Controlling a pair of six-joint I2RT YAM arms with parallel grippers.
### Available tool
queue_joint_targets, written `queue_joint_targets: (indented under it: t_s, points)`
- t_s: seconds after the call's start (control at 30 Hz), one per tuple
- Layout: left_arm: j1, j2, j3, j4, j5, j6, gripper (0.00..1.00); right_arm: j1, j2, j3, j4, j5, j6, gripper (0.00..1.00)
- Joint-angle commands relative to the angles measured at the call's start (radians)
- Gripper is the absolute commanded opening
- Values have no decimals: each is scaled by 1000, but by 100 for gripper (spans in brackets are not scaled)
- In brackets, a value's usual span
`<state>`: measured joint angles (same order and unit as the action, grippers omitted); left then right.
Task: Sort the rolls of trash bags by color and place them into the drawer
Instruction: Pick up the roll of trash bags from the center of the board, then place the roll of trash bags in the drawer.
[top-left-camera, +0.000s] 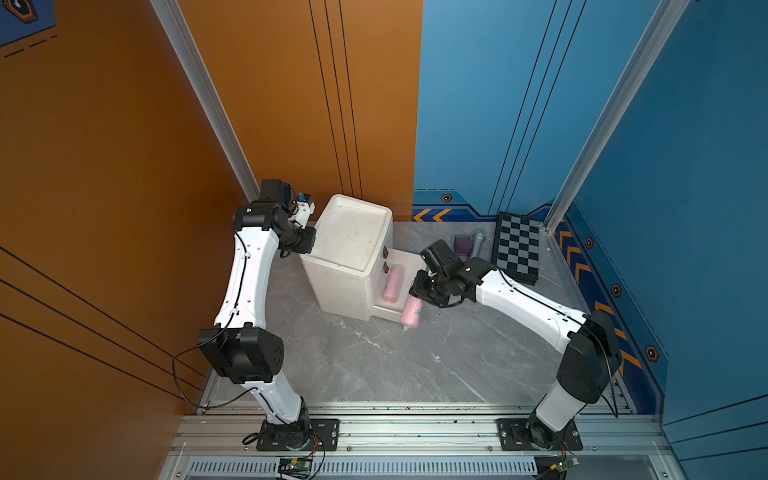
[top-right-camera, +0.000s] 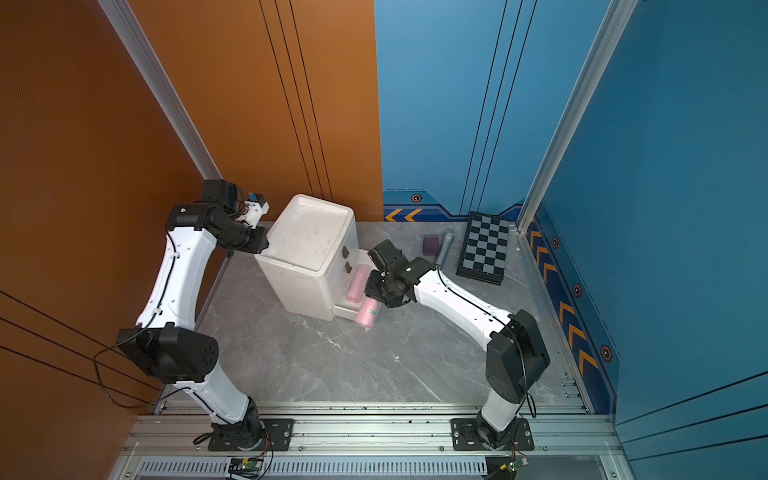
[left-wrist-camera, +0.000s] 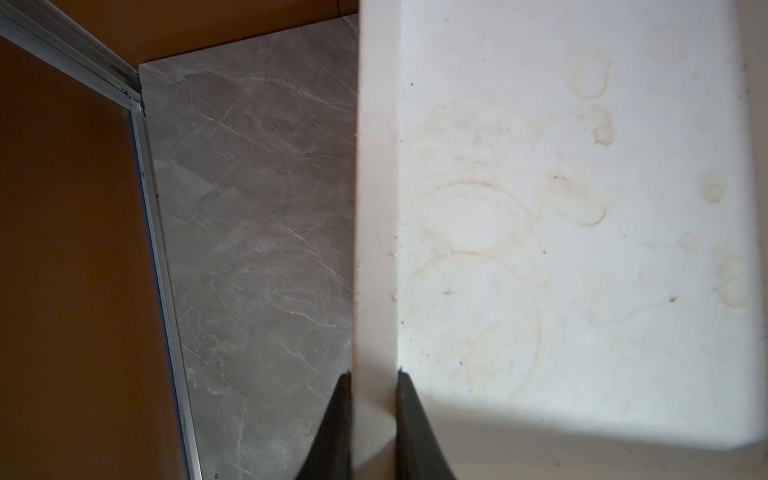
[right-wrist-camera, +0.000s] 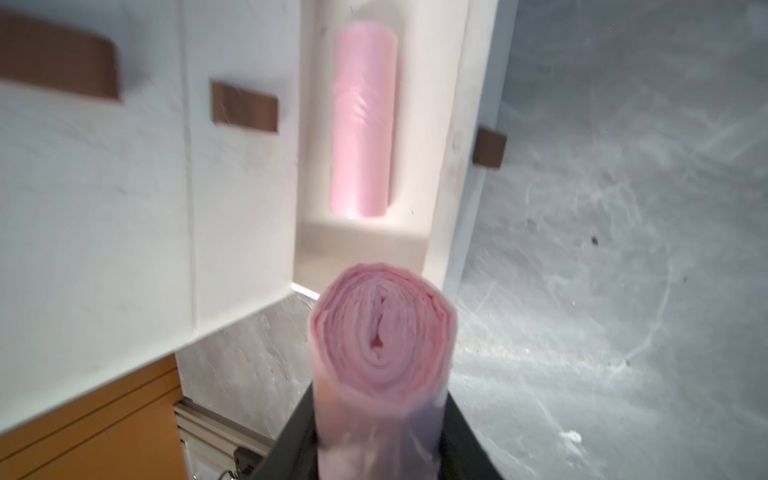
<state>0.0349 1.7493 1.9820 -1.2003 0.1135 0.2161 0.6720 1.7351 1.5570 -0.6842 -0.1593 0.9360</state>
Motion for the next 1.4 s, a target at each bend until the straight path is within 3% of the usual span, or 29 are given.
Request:
queue_joint_targets:
  t_s: [0.0,0.2,0.33,0.8,1.1,1.23,1.37]
  points:
    - [-1,125,-88,-61,13,5,0,-62,122,157,-77,-56,-108,37]
    - [-2,124,-80,-62,7,3,0,-121,373,495,-242,-127,-228,39]
    - [-2,131,-75,-61,2,-1,0,-148,475,586,-273,-158,-237,40]
    - [-12,153,-74,-61,-11,-26,0,-160,575,661,-272,-198,-247,47]
    - [-18,148,-79,-61,-16,-29,0,-166,568,653,-273,-192,-251,68]
    - [-20,142,-89,-62,-18,-29,0,-177,534,650,-273,-174,-262,68]
    - [-22,141,-86,-61,-17,-28,0,-204,482,627,-271,-136,-273,61]
